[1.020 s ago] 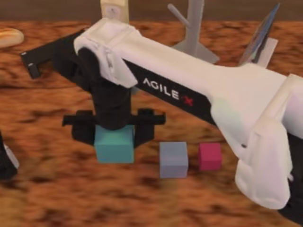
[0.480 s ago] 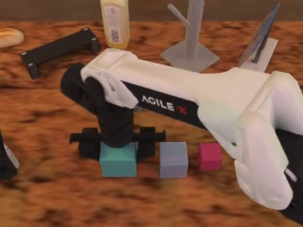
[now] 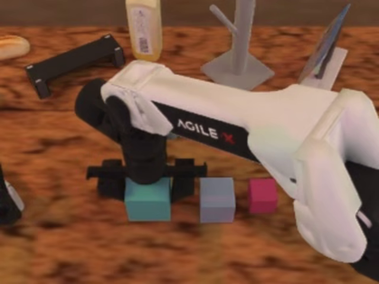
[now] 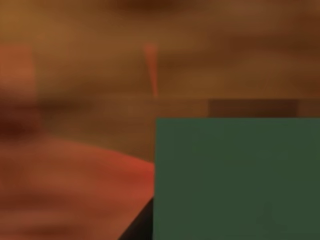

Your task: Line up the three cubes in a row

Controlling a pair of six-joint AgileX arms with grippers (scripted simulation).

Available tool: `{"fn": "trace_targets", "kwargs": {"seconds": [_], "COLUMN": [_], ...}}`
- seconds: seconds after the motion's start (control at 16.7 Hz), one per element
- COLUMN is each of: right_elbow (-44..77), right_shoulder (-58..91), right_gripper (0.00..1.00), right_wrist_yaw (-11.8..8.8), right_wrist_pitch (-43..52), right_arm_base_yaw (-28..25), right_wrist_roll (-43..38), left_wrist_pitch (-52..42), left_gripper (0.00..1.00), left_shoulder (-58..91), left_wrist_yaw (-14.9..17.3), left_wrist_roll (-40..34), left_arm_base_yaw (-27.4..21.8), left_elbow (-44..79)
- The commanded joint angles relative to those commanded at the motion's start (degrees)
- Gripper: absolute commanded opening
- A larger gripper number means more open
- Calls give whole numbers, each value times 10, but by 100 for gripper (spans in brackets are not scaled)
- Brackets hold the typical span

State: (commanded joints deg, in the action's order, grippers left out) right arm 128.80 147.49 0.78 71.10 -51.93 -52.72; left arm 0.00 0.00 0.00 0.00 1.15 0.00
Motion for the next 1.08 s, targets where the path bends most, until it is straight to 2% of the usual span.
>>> {"fn": "trace_targets", "kwargs": {"seconds": [0.36, 1.08], "right_elbow": [0, 24], "right_shoulder": [0, 5], "right_gripper": [98, 100], "right_wrist_yaw": [0, -1], "right_wrist_pitch": [0, 23], "right_arm_base_yaw": [0, 0], "right_wrist_roll": [0, 0], "left_wrist_pitch": [0, 0], "left_gripper": [100, 100], "left_shoulder": [0, 0], "left_wrist_yaw": [0, 0], "left_wrist_roll": [0, 0], "left_arm_base_yaw": [0, 0], "left_elbow": [0, 0]}}
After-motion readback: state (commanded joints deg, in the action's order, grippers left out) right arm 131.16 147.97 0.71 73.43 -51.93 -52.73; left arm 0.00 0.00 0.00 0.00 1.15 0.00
